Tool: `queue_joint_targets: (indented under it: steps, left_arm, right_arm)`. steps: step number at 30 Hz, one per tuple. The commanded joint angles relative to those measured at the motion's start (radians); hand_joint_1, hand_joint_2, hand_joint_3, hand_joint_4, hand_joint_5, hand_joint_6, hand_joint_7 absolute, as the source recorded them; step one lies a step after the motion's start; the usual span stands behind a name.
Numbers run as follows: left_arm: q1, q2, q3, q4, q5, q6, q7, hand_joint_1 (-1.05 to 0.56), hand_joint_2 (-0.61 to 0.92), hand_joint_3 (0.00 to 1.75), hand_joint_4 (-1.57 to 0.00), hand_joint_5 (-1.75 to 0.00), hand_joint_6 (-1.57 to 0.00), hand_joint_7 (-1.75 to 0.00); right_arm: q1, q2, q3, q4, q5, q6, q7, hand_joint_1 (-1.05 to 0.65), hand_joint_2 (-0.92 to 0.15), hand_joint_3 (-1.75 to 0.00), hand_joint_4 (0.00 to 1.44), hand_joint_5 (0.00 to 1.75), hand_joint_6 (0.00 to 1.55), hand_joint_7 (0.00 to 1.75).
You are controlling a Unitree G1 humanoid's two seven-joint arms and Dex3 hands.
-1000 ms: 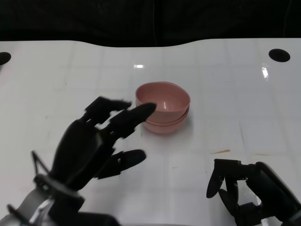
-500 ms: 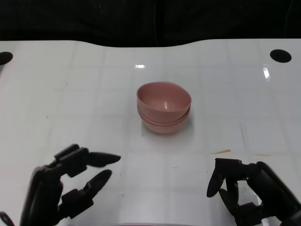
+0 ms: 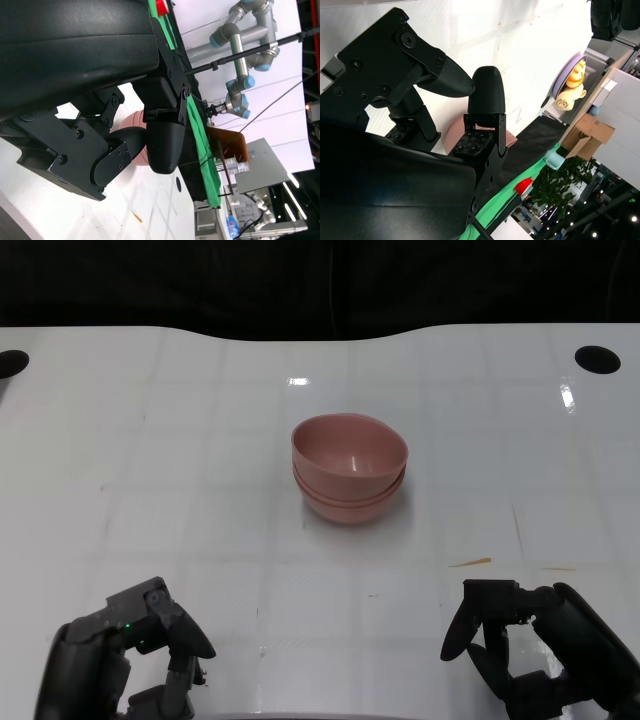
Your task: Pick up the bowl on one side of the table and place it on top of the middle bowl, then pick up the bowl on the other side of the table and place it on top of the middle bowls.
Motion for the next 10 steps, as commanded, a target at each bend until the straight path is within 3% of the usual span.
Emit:
queue_joint_targets:
  steps: [1,10]
  left_arm:
    - [0.002,-0.024,0.029,0.011,-0.036,0.017,-0.052,-0.06,0.49,1.18,-0.92,-1.73,-0.87,-1.45]
    - [-0.013,-0.088,0.082,0.052,-0.021,0.031,-0.121,-0.06,0.35,1.4,-0.95,-1.59,-0.95,-1.36]
  right_arm:
    - [-0.002,-0.021,-0.018,0.013,0.009,-0.018,0.0,-0.23,-0.41,-1.31,0.88,1.75,0.81,1.45]
    - [-0.019,-0.013,-0.018,0.059,0.017,-0.047,0.0,-0.24,-0.38,-1.34,0.9,1.75,0.81,1.45]
